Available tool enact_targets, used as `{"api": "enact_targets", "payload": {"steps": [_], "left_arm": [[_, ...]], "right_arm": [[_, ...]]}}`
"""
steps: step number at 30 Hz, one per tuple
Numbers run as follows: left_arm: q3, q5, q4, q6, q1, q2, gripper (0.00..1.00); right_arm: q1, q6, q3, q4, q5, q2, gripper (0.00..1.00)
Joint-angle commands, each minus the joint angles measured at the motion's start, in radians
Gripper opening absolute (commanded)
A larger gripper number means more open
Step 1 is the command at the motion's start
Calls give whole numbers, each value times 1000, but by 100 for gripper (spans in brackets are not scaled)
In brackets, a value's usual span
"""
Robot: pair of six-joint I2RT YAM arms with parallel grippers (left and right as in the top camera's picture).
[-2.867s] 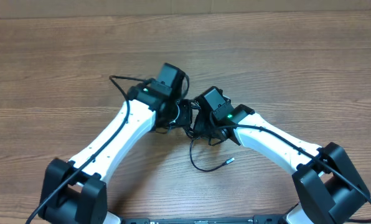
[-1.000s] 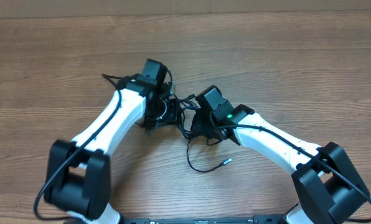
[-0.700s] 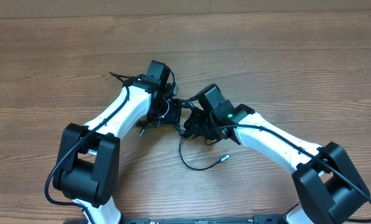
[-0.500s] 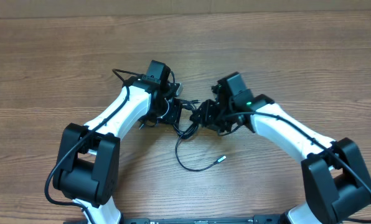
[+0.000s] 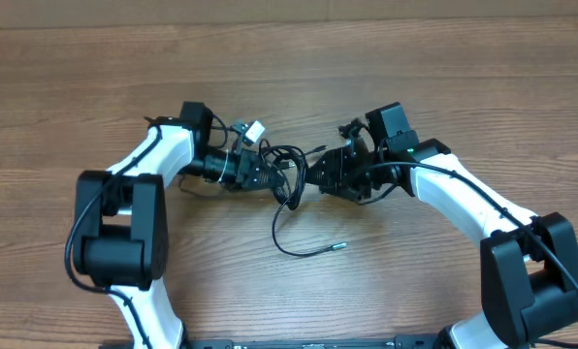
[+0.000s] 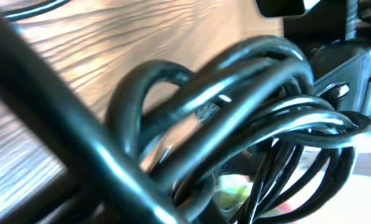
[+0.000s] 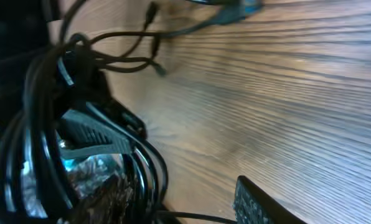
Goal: Untangle cables
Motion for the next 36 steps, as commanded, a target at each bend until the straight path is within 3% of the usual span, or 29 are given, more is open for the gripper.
{"api": "enact_targets", "payload": {"steps": [1,7,9,12,19,36], "left_arm": [[-10,248,-2,39,2,67,6],[-10,312,-5,37,26,71,6],[-10,312,-8,37,43,71,6],[-10,272,-8,39,49,71,5],[-10,274,28,98,47,71,5],[-10,274,26,97,47,71,5]], "right_arm": [[4,-27,18,8,-79,-25,53],[-22,-126,18,-31,-136,-25,54],[-55,-124,18,-40,-149,-25,48],[-120,-185,17,-29,-348,-25,49],[-66,-121,16,37,-274,-25,47],[59,38,16,189,-136,-25,45]]}}
